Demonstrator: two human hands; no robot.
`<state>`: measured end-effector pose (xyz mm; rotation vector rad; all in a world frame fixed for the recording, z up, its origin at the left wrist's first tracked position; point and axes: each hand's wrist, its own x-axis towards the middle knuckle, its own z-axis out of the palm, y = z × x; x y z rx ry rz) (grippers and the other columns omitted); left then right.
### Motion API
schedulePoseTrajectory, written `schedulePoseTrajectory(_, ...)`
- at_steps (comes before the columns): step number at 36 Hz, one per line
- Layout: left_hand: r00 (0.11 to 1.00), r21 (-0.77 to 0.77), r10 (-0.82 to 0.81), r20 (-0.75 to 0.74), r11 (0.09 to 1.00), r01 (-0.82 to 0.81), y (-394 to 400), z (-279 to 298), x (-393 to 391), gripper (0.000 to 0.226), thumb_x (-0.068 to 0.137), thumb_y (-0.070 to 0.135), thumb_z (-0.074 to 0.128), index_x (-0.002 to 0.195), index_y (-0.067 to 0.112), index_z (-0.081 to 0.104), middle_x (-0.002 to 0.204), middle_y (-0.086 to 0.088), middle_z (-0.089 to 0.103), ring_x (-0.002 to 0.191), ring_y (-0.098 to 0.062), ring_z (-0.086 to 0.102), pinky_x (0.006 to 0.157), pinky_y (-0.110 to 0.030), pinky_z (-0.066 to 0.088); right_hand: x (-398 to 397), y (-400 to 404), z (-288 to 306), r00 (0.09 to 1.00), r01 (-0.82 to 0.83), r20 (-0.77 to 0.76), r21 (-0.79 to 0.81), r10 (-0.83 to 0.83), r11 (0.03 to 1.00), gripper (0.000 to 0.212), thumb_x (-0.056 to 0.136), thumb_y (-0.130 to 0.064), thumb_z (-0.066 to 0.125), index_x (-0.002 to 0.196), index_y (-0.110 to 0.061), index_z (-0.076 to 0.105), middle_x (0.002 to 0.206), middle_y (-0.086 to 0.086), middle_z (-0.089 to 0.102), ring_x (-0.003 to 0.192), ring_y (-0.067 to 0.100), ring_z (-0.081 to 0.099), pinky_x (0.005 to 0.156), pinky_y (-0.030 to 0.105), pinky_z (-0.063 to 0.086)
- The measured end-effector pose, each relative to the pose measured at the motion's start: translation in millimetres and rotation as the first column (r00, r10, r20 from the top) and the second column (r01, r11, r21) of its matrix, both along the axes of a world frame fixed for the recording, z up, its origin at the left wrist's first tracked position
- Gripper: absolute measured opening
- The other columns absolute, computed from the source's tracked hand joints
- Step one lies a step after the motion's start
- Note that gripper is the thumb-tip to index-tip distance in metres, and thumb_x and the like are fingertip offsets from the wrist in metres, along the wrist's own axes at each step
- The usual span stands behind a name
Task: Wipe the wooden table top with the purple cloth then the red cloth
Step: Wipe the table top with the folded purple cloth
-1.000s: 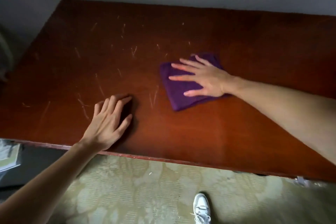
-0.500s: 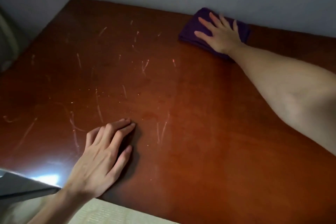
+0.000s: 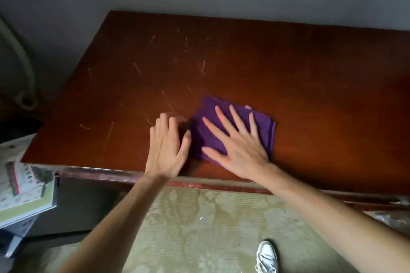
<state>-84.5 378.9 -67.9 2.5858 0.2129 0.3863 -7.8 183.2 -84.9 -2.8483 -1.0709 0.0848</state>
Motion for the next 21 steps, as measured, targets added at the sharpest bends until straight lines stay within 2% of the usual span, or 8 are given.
schedulePoseTrajectory(2,0.994,0.106,-0.051,-0.094,0.993,0.061,28,3,-14,0.029,0.098,0.039,0.04,0.116,0.018,0.05,0.114,-0.006,0.045,0.099,-0.026,0.043,0.086,-0.044,0.035,-27,-1,-2,0.998,-0.06,0.023,-0.031,0.061,0.998,0.078,0.094,-0.081,0.021,0.162,-0.045,0.015,0.174,-0.005,0.009,0.161,0.029,0.005,0.122,0.068,0.008)
schedulePoseTrajectory(5,0.965,0.219,-0.134,-0.227,0.958,0.185,78,3,-30,0.047,0.096,0.046,0.035,0.13,0.017,0.052,0.12,-0.008,0.049,0.101,-0.03,0.048,0.086,-0.045,0.036,-14,-2,1,0.986,-0.164,0.011,-0.039,0.165,0.986,0.076,0.095,-0.081,0.024,0.162,-0.046,0.012,0.174,-0.006,0.005,0.161,0.027,0.001,0.122,0.067,0.008)
schedulePoseTrajectory(8,0.94,0.23,-0.14,-0.31,0.949,0.217,114,-2,-37,0.059,0.097,0.051,0.031,0.14,0.014,0.044,0.131,-0.008,0.046,0.109,-0.028,0.048,0.094,-0.045,0.035,35,-1,9,0.919,-0.393,-0.061,-0.082,0.389,0.916,0.073,0.096,-0.08,0.03,0.16,-0.052,0.01,0.173,-0.013,-0.004,0.16,0.017,-0.01,0.127,0.057,-0.004)
schedulePoseTrajectory(11,0.944,0.205,-0.149,-0.294,0.955,0.215,124,-4,-38,0.06,0.097,0.051,0.031,0.144,0.014,0.041,0.136,-0.006,0.044,0.116,-0.025,0.046,0.101,-0.045,0.031,102,17,16,0.828,-0.561,-0.066,-0.109,0.558,0.82,0.068,0.096,-0.078,0.03,0.159,-0.054,0.017,0.173,-0.015,0.001,0.16,0.015,-0.004,0.127,0.049,-0.003)
schedulePoseTrajectory(13,0.946,0.195,-0.163,-0.279,0.955,0.222,122,-5,-37,0.059,0.097,0.051,0.032,0.145,0.016,0.041,0.138,-0.004,0.043,0.12,-0.023,0.045,0.103,-0.043,0.029,147,35,17,0.811,-0.585,-0.066,-0.118,0.581,0.803,0.068,0.097,-0.076,0.029,0.159,-0.052,0.019,0.173,-0.013,0.002,0.16,0.017,0.0,0.127,0.05,0.0)
schedulePoseTrajectory(17,0.949,0.169,-0.128,-0.287,0.969,0.182,122,-4,-35,0.057,0.099,0.047,0.031,0.147,0.018,0.041,0.142,-0.002,0.043,0.126,-0.021,0.044,0.107,-0.041,0.026,237,74,16,0.851,-0.522,-0.027,-0.16,0.525,0.838,0.069,0.096,-0.078,0.023,0.159,-0.053,0.014,0.173,-0.012,0.002,0.16,0.018,0.003,0.127,0.057,0.008)
schedulePoseTrajectory(21,0.936,0.17,-0.131,-0.326,0.966,0.194,121,-5,-32,0.055,0.1,0.042,0.032,0.148,0.017,0.042,0.144,-0.002,0.044,0.126,-0.02,0.047,0.106,-0.04,0.028,310,111,20,0.876,-0.482,-0.055,-0.144,0.479,0.864,0.069,0.094,-0.082,0.018,0.158,-0.057,0.01,0.173,-0.015,0.001,0.16,0.017,0.002,0.126,0.056,0.005)
